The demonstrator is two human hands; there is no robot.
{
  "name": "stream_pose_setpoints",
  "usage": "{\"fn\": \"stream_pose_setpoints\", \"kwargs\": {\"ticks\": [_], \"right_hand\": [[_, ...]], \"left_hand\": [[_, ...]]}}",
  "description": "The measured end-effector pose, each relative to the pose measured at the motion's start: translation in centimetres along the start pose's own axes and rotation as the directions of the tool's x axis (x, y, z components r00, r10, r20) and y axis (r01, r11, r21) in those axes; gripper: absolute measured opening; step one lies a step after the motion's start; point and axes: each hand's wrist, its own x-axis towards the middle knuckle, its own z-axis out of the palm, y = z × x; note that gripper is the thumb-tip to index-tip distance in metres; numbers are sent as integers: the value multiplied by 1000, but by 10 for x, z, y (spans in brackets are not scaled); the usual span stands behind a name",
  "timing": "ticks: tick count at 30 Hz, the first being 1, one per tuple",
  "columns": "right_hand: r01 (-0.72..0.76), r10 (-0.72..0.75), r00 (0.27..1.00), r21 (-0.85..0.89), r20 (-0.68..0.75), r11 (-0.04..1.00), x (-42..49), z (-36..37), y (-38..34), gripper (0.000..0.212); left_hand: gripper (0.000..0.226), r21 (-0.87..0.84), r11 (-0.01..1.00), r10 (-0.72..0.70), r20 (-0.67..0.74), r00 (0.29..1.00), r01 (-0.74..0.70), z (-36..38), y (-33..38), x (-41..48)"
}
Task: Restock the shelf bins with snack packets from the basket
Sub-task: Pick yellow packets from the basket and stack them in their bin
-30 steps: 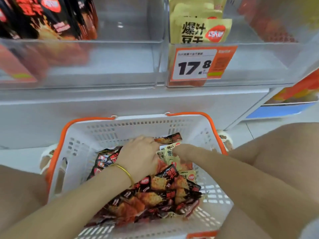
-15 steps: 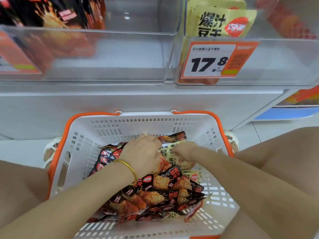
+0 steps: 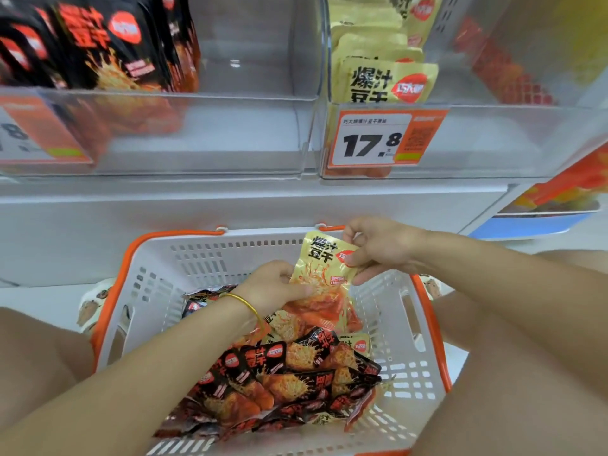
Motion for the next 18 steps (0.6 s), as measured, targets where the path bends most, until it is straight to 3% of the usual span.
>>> {"fn": "stream_pose_setpoints", "kwargs": {"ticks": [5, 7, 9, 12, 14, 16, 18], "right_hand": [[-44, 44, 999, 340, 8, 940, -12, 2, -4, 14], [-41, 20, 998, 344, 64, 938, -24, 6, -5, 14], [40, -53, 998, 315, 33, 948, -41, 6, -11, 21], [191, -192, 981, 173, -10, 966, -78, -19, -32, 26], [276, -274, 961, 141, -33, 951, -106, -47, -48, 32], [364, -345, 930, 200, -124, 910, -129, -79, -62, 34], [450, -384, 884, 265, -266, 853, -141, -108, -76, 26]], "left_hand": [[24, -165, 982, 82, -38, 996, -88, 0, 9, -11], [25, -206, 967, 139, -56, 989, -147, 0, 18, -19], [19, -170, 961, 212, -50, 976, -218, 1, 32, -30], [5, 95, 931, 358, -60, 932, -352, -5, 70, -50], [13, 243, 839, 531, -168, 831, -487, -13, 102, -58], [12, 310, 711, 704, -310, 639, -632, -19, 138, -65], [8, 444, 573, 817, -374, 439, -689, -23, 173, -68]]}}
